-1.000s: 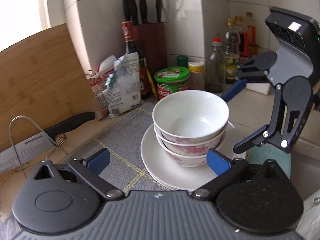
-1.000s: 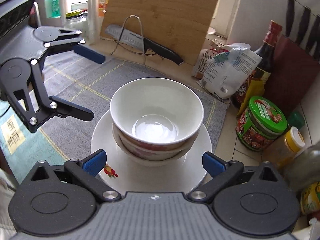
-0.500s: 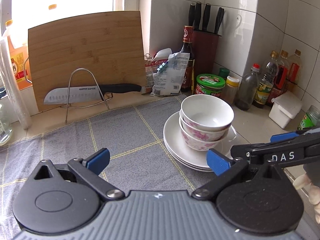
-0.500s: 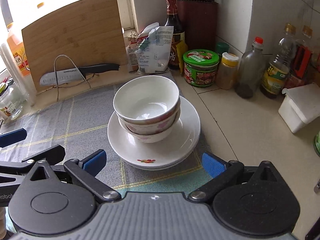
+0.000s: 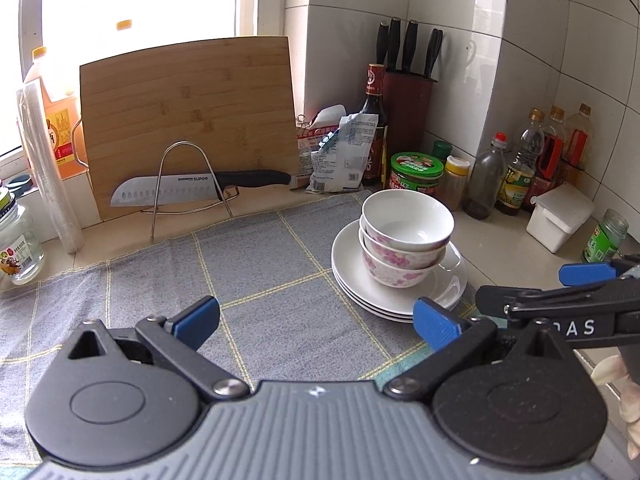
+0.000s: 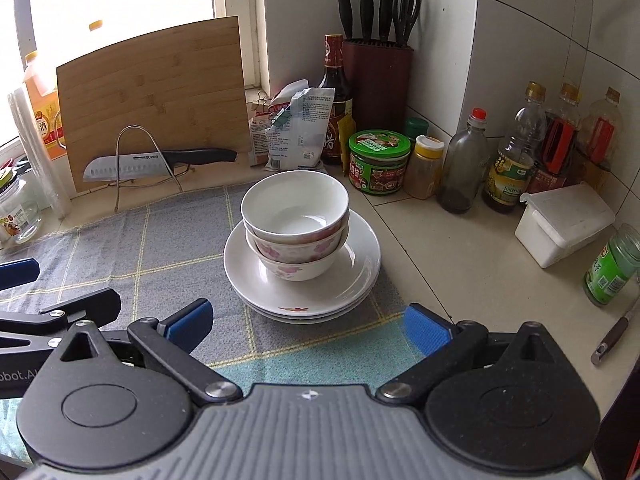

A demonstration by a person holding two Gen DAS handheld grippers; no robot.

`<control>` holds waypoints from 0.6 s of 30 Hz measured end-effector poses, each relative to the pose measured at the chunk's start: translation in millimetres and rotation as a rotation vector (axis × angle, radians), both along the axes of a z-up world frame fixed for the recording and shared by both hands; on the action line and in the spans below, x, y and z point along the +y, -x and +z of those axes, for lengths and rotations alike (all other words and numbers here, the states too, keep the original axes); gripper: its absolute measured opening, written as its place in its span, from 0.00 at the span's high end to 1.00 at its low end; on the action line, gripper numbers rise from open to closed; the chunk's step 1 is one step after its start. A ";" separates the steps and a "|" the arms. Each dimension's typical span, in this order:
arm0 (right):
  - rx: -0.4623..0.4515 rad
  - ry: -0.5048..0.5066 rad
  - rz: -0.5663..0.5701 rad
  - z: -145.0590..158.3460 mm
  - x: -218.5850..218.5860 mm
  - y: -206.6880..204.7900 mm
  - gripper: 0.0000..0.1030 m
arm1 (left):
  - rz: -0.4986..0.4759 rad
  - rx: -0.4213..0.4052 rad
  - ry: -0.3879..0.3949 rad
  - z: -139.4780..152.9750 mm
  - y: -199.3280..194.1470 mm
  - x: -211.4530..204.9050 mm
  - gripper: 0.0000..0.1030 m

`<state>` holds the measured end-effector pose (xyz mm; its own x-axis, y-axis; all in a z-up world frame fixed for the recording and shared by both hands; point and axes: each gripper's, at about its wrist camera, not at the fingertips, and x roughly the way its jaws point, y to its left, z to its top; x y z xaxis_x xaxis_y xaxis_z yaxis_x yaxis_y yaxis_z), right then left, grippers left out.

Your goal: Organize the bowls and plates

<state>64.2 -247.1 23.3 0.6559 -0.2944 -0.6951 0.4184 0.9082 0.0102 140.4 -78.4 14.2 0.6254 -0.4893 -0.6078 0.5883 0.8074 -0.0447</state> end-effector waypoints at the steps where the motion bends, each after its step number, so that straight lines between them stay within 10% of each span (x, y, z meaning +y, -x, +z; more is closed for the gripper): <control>1: -0.002 0.002 -0.003 0.8 0.4 0.5 0.00 | 0.001 -0.001 0.001 0.8 0.6 0.7 0.01; 18: -0.014 0.003 -0.011 4.0 1.3 1.9 0.00 | 0.006 -0.004 0.006 5.6 1.5 2.5 0.01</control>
<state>62.3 -245.8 27.2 0.6624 -0.3034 -0.6850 0.4282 0.9036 0.0138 138.9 -75.9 19.8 0.6308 -0.4889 -0.6025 0.5834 0.8108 -0.0472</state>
